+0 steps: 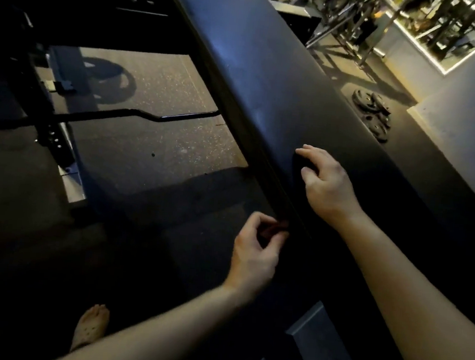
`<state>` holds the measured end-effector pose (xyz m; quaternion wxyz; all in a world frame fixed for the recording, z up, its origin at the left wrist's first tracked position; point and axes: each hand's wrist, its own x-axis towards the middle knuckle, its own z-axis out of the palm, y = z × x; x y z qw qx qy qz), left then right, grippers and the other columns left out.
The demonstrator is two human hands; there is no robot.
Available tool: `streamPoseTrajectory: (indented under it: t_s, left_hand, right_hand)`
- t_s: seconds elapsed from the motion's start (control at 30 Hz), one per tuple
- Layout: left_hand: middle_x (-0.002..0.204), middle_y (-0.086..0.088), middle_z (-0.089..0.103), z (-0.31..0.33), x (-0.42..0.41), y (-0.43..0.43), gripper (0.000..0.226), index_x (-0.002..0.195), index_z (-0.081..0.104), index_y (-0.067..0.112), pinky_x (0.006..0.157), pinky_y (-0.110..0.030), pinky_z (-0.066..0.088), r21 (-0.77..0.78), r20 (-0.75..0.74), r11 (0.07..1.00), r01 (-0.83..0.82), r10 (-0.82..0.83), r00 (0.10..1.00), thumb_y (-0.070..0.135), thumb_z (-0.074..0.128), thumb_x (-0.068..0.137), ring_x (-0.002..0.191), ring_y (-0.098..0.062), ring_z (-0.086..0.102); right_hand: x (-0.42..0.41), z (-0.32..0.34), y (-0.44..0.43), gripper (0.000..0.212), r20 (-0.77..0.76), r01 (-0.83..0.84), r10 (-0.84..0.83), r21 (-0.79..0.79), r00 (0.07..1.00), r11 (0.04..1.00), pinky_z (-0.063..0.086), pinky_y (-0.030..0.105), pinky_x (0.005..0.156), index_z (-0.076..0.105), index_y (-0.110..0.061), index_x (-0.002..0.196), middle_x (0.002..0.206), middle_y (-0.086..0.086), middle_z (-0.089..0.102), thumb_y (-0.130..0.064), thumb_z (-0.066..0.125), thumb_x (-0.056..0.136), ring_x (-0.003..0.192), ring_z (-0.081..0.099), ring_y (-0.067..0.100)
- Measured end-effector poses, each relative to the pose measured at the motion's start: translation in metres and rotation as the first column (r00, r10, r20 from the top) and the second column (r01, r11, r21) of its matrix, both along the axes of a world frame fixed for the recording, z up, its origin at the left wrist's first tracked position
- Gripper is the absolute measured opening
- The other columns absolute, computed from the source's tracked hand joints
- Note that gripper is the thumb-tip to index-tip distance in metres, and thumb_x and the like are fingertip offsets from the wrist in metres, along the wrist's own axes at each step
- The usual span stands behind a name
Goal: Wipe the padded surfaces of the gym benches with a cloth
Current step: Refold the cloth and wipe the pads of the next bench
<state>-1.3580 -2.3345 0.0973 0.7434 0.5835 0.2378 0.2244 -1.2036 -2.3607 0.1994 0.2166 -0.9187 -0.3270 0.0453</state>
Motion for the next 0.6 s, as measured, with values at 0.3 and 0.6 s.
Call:
streamPoseTrajectory:
  t_s: [0.3, 0.6]
  left_hand:
    - [0.090, 0.003, 0.066, 0.005, 0.072, 0.124, 0.019, 0.088, 0.058, 0.026, 0.087, -0.041, 0.059, 0.052, -0.141, 0.910, -0.412, 0.415, 0.899, 0.015, 0.073, 0.092, 0.096, -0.025, 0.068]
    - [0.100, 0.006, 0.074, -0.008, -0.026, -0.099, 0.026, 0.106, 0.071, 0.016, 0.089, -0.021, 0.054, 0.192, 0.065, 0.967, -0.170, 0.160, 0.985, 0.000, 0.070, 0.085, 0.097, -0.008, 0.070]
  right_hand:
    - [-0.015, -0.001, -0.118, 0.043, 0.074, -0.215, 0.225, -0.124, 0.972, 0.969, 0.028, 0.025, 0.120, 0.059, -0.014, 0.142, 0.154, 0.000, 0.048, -0.010, 0.057, 0.099, 0.142, 0.043, 0.014]
    - [-0.016, -0.016, -0.134, 0.047, 0.095, -0.289, 0.288, -0.007, 0.953, 0.957, 0.032, 0.034, 0.121, 0.061, -0.010, 0.138, 0.150, 0.004, 0.053, -0.019, 0.047, 0.094, 0.140, 0.047, 0.017]
